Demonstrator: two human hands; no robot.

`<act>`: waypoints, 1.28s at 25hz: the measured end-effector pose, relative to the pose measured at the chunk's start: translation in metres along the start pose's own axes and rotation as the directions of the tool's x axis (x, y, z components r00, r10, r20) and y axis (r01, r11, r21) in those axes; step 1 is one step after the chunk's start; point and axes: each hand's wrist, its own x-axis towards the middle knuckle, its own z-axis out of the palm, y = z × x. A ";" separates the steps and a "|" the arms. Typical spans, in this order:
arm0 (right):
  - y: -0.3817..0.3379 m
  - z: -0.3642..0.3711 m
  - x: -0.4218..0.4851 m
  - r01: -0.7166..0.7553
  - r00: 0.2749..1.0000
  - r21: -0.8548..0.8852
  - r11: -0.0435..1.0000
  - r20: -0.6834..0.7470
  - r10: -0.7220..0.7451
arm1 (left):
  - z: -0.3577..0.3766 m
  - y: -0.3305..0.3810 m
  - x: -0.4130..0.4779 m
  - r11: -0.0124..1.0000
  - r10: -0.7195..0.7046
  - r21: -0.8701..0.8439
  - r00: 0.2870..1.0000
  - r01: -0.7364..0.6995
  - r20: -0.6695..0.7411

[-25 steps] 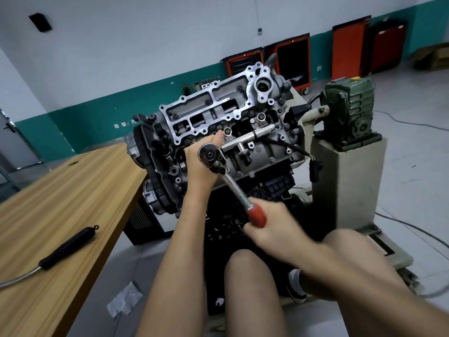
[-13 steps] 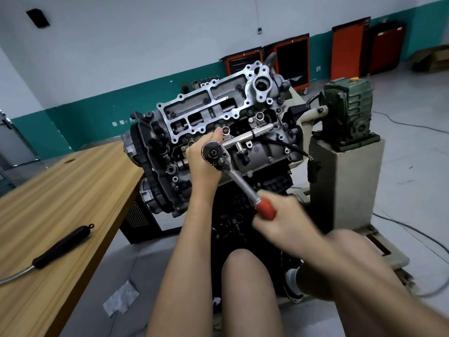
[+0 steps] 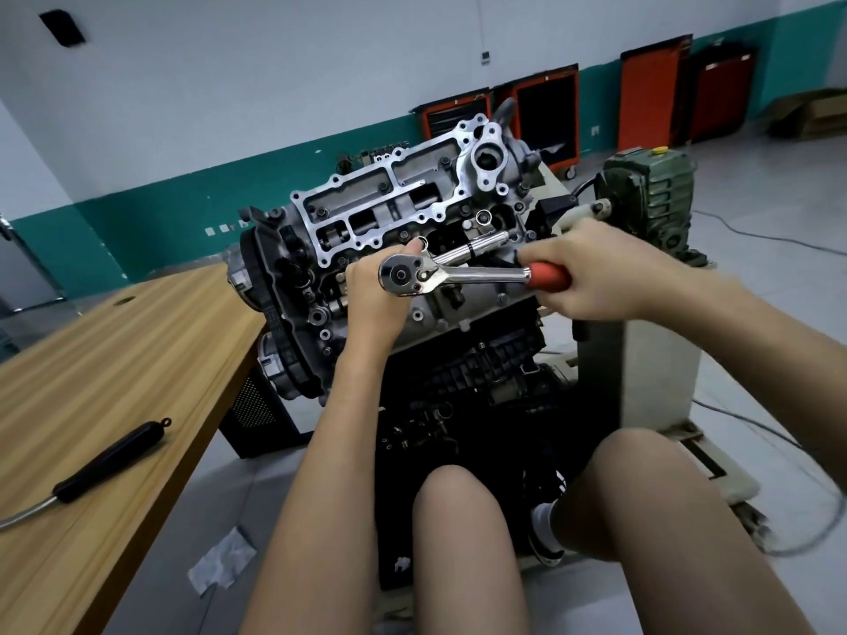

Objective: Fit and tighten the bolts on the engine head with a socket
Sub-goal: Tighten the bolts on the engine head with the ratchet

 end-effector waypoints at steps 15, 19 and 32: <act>-0.043 0.068 -0.035 -0.108 0.993 0.465 0.879 0.012 0.116 | -0.004 0.001 -0.004 0.999 -0.019 -0.030 1.000 0.018 -0.020; 0.002 0.002 0.002 0.021 1.000 -0.027 0.999 0.001 -0.021 | -0.001 -0.001 0.000 1.000 0.001 -0.016 1.000 -0.001 -0.021; -0.086 0.111 -0.046 -0.146 0.962 0.711 0.688 -0.061 0.267 | 0.002 0.001 -0.005 0.998 -0.047 -0.039 0.995 0.043 -0.088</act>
